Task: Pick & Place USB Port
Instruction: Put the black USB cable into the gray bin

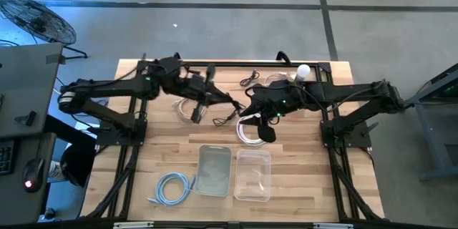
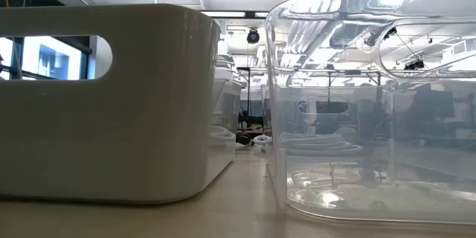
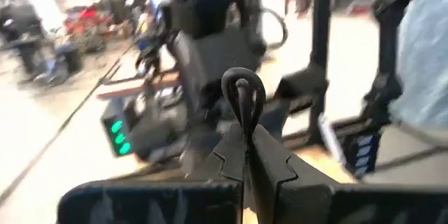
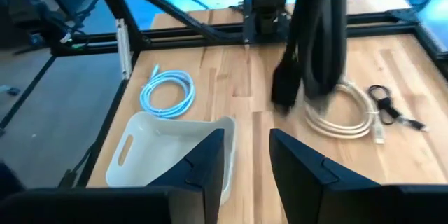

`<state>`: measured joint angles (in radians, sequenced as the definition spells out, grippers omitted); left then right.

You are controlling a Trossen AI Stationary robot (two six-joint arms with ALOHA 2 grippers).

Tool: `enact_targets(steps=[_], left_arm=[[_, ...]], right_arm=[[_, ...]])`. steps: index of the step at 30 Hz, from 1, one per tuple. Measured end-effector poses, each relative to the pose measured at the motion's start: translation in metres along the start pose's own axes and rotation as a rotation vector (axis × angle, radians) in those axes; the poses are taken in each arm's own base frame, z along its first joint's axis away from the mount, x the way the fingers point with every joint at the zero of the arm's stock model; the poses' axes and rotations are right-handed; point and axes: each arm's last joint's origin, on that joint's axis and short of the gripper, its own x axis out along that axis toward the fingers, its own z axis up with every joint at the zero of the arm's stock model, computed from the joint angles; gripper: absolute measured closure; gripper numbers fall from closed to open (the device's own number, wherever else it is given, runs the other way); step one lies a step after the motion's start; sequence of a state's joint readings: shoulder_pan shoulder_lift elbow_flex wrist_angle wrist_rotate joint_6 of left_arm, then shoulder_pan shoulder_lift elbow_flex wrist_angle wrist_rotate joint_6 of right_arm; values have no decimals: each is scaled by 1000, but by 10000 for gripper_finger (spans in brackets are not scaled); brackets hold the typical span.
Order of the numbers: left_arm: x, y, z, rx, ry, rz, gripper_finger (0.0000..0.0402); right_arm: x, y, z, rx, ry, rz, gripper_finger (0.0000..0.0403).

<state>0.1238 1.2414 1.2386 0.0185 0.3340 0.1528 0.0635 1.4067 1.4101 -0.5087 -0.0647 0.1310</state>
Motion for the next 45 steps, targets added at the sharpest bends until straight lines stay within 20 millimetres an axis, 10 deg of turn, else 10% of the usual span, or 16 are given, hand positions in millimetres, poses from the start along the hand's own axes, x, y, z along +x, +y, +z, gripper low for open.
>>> enact_targets(steps=[8,15,29,45], left_arm=[[-59,-20,19,-35,180,126,401],[-67,-54,11,-246,338,133,401],[-43,-123,-40,-570,492,355,401],[36,-214,-125,-941,368,513,401]], right_arm=[[-36,2,5,-8,-58,-60,295],[-85,1,4,-25,-114,-177,295],[-172,2,-10,-37,-240,-274,295],[-191,10,-28,-151,-129,47,295]])
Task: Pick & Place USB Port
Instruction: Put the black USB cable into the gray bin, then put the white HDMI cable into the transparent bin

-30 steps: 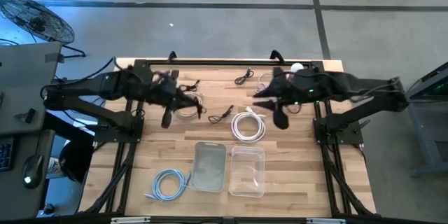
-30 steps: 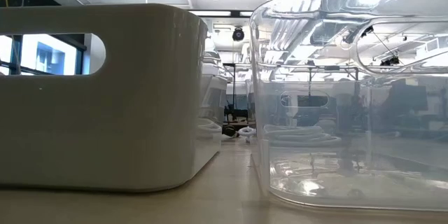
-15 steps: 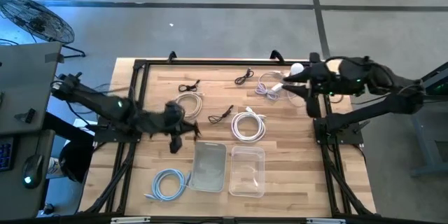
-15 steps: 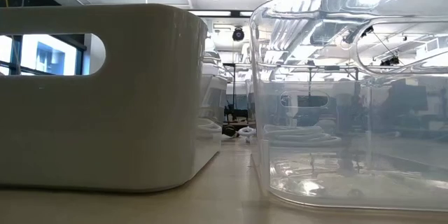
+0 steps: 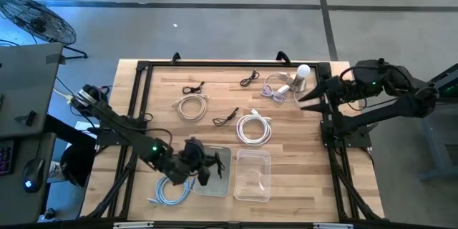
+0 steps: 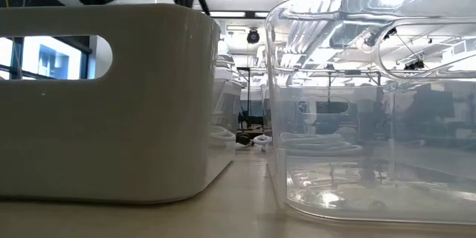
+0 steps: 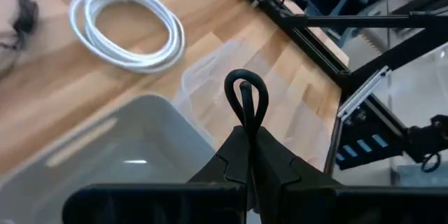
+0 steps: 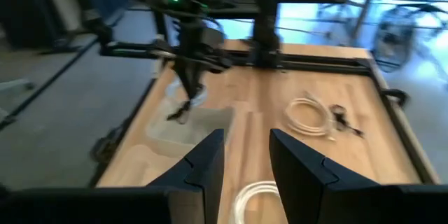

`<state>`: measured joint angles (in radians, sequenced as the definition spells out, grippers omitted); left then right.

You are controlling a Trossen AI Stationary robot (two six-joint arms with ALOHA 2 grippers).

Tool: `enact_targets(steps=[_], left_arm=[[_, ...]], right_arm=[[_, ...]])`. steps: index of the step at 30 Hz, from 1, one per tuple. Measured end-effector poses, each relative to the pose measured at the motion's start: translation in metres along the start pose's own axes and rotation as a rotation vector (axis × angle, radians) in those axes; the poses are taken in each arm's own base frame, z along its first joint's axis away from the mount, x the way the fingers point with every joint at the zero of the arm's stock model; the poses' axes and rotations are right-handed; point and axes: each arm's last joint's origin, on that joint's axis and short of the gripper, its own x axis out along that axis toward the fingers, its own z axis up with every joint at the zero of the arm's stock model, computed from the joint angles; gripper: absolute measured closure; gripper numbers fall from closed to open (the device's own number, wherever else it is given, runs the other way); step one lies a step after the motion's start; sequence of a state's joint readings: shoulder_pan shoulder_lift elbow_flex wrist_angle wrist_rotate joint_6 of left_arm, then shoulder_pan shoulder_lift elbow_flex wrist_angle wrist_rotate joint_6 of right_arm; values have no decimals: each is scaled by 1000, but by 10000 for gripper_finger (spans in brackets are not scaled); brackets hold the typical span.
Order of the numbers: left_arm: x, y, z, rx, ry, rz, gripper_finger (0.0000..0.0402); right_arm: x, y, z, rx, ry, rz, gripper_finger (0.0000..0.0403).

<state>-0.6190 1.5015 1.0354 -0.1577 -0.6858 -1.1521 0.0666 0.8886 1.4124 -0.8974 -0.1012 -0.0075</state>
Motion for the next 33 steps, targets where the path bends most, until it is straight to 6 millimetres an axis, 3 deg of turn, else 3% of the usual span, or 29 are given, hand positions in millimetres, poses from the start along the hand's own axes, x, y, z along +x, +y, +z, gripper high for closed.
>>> enact_targets(steps=[20,28,33], left_arm=[[5,20,-16,-117,201,155,395],[9,26,-14,-133,375,173,326],[16,29,-6,-71,372,159,279]], right_arm=[[0,2,-3,-8,26,74,295],[0,2,-3,-28,26,64,295],[1,2,-3,-38,27,64,295]])
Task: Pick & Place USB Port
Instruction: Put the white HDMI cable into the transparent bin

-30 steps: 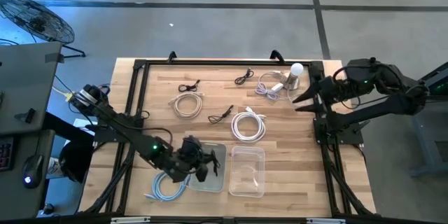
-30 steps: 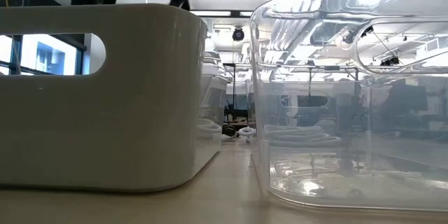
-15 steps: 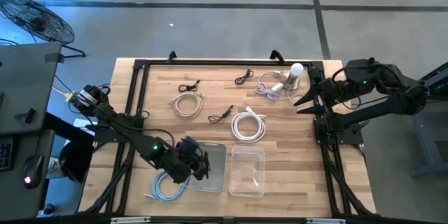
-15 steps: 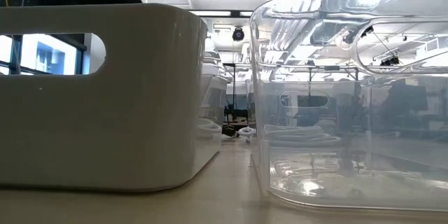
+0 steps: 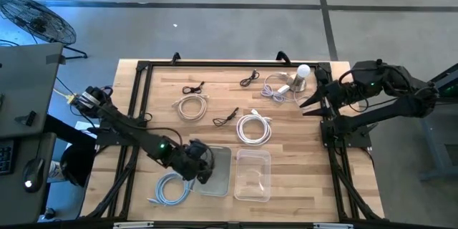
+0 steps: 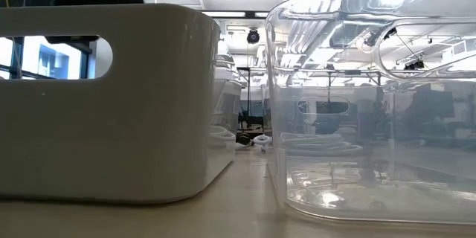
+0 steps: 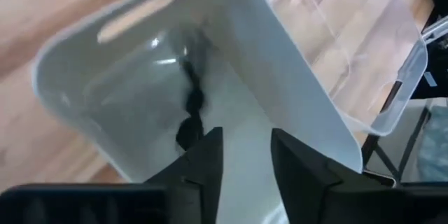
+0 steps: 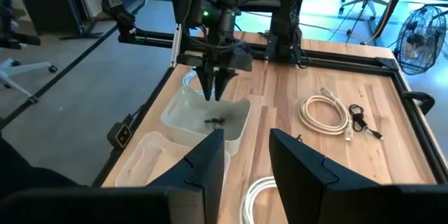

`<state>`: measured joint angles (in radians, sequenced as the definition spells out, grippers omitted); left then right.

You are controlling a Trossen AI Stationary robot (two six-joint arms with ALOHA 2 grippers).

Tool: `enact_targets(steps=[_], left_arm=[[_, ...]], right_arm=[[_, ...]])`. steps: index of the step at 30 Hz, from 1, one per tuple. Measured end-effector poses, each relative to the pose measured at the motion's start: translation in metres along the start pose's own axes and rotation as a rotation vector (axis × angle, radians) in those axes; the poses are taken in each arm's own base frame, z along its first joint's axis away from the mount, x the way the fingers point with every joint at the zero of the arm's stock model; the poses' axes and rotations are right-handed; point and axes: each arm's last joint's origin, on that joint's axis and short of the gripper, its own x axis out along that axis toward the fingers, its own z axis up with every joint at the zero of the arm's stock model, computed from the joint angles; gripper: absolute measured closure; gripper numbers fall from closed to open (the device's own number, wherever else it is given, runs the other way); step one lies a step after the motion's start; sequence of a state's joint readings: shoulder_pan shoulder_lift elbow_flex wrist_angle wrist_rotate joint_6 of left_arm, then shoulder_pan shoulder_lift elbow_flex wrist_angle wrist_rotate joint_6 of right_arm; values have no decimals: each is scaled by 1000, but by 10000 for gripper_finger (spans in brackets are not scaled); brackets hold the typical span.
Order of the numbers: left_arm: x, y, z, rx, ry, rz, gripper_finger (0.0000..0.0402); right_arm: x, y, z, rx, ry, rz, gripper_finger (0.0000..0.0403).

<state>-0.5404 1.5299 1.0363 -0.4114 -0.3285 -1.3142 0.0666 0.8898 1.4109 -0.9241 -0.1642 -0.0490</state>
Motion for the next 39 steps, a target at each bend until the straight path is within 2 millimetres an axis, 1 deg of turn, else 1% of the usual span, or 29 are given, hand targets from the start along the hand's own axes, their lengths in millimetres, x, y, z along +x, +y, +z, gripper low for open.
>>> enact_targets(steps=[4,7,11,13,17,22,26,28,30,33,35,39], left_arm=[[3,1,9,20,23,-10,254],[5,3,14,35,61,-17,248],[7,4,22,31,79,-36,248],[5,4,30,30,73,-67,248],[-5,2,45,26,79,-147,248],[-32,-1,62,49,34,-266,248],[-60,3,76,105,-60,-317,248],[-77,6,84,138,-131,-340,248],[-94,10,91,180,-205,-351,247],[-119,21,99,246,-310,-330,247],[-134,31,101,291,-359,-280,247],[-157,52,102,368,-430,-160,247]], right_arm=[[0,0,-1,-29,13,1,295],[0,0,-2,-47,22,-10,295],[0,-4,-2,-76,26,-128,295],[0,-5,-2,-97,33,-172,295],[5,-7,-1,-115,51,-194,295],[16,-11,-1,-159,101,-279,295],[26,-19,-3,-160,182,-425,295],[32,-24,-5,-116,224,-477,295],[38,-32,-10,-39,277,-490,295],[49,-46,-18,77,377,-483,295],[57,-56,-22,135,426,-472,295],[75,-71,-24,220,443,-447,293]])
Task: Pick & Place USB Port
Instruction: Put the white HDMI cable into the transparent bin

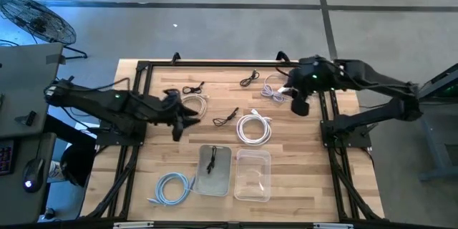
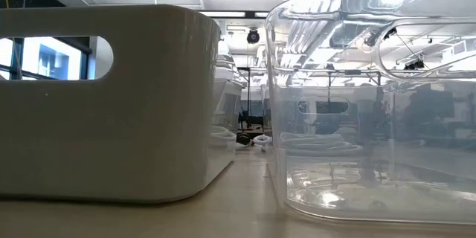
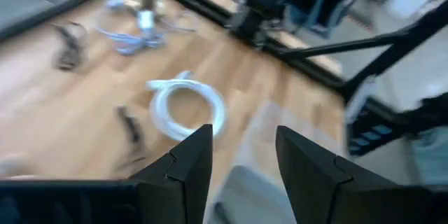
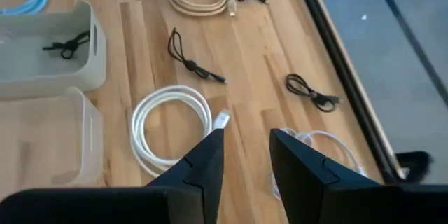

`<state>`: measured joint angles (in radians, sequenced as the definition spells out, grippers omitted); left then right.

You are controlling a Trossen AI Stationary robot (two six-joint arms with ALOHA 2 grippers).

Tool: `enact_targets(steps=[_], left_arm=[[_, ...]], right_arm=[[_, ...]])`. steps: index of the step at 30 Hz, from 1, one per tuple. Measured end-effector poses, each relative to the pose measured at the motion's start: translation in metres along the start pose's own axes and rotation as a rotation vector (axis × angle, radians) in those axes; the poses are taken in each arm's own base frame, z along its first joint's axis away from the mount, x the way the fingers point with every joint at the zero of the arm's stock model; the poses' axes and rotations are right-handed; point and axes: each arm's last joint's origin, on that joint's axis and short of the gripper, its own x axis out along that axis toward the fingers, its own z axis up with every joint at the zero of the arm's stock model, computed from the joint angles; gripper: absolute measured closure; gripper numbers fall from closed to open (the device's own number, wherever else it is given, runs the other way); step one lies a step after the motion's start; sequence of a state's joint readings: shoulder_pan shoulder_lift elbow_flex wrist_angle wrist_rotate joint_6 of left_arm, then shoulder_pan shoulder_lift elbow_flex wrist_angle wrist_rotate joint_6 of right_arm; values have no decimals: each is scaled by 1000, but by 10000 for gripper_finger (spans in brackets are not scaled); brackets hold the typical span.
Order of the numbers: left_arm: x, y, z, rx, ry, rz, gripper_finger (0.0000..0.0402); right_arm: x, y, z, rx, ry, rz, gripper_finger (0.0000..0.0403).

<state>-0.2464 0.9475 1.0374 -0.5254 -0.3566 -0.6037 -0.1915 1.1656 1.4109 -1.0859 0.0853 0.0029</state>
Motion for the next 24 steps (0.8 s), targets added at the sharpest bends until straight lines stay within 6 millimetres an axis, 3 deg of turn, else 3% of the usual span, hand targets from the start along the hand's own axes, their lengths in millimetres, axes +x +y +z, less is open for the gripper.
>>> enact_targets(steps=[8,17,24], left_arm=[[-22,16,-3,191,17,114,247],[-27,29,-18,283,173,218,247],[-46,37,-17,357,161,209,247]], right_arm=[[46,3,13,24,101,28,246],[88,6,16,40,229,19,177],[113,4,10,95,272,29,158]])
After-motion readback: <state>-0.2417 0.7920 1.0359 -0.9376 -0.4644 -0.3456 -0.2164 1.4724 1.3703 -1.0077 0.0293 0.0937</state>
